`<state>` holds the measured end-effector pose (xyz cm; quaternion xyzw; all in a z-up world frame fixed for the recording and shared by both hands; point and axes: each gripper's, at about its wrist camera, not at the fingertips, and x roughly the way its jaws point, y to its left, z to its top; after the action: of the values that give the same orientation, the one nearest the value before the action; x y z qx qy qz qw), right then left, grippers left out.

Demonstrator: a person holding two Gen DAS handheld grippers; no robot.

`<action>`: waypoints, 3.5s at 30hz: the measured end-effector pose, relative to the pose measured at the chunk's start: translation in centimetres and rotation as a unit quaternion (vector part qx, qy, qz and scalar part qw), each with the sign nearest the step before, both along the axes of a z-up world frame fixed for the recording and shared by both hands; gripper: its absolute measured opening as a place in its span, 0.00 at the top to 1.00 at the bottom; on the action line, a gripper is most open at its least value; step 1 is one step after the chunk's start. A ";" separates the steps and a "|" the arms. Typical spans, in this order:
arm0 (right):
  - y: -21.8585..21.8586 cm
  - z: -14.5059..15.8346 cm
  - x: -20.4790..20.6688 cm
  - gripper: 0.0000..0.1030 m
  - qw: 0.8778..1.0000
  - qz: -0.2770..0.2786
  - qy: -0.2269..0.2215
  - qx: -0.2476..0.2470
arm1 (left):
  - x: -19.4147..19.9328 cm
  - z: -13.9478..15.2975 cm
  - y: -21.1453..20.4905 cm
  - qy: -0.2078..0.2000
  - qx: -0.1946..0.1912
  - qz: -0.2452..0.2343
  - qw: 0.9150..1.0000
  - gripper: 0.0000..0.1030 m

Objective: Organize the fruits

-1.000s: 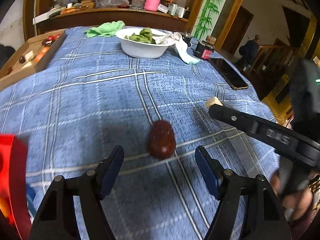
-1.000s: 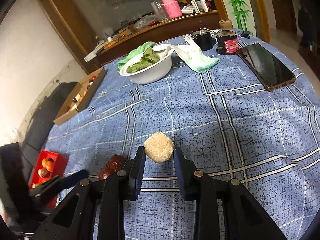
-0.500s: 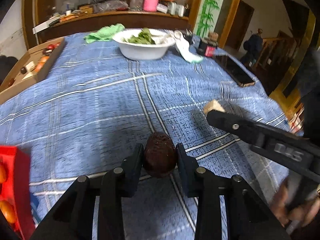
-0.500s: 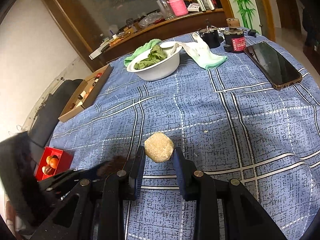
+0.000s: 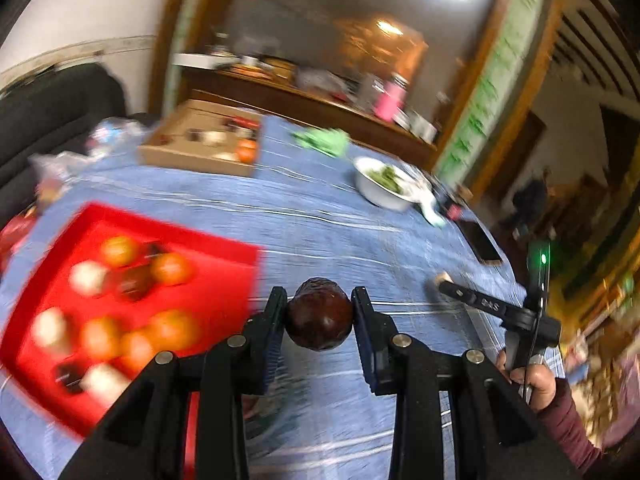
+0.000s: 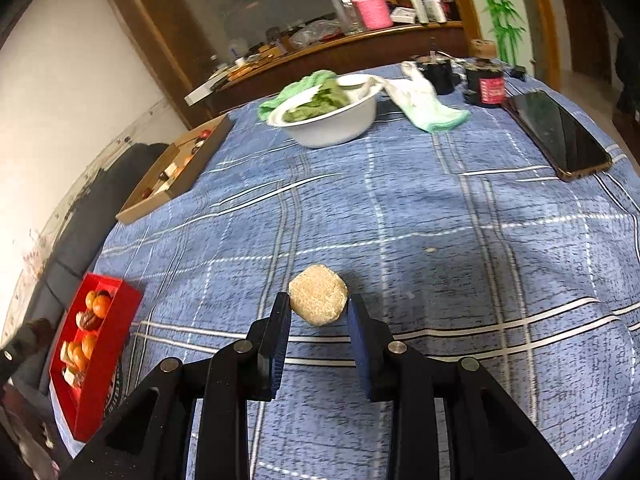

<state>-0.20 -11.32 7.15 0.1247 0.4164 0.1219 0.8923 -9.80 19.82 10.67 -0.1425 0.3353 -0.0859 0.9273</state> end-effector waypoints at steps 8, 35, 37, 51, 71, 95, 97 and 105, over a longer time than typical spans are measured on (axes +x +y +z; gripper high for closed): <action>6.9 2.0 -1.6 0.70 0.996 0.084 0.007 0.007 | -4.2 -0.3 8.0 -0.005 0.011 0.084 0.996 0.69; 29.7 0.4 -1.1 0.55 0.967 0.242 0.031 -0.079 | -3.9 -5.7 9.3 0.038 -0.017 0.053 0.998 0.42; 29.6 0.4 -1.1 0.50 0.968 0.236 0.026 -0.080 | -3.8 -5.6 9.4 0.037 -0.018 0.054 0.998 0.41; 23.3 1.9 -4.6 0.41 0.977 0.185 -0.013 -0.107 | -4.0 -4.3 7.5 0.025 0.008 0.053 0.998 0.34; 18.6 1.3 -10.6 0.32 0.983 0.154 -0.035 -0.089 | -6.2 0.4 3.6 -0.045 0.190 0.242 0.951 0.04; 17.8 0.6 -11.8 0.27 0.984 0.152 -0.030 -0.092 | -4.8 -1.2 1.1 0.008 0.207 0.206 0.957 0.03; 18.0 0.6 -11.9 0.27 0.983 0.153 -0.029 -0.095 | -4.8 -1.2 1.1 0.007 0.207 0.206 0.956 0.03; 18.7 0.7 -12.4 0.26 0.980 0.160 -0.039 -0.109 | -5.7 -0.5 0.9 -0.021 0.237 0.234 0.943 0.03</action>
<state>-12.57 7.34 7.82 -0.0463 0.4064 0.2217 0.8852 -15.47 20.77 10.21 0.0086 0.2834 0.2129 0.9350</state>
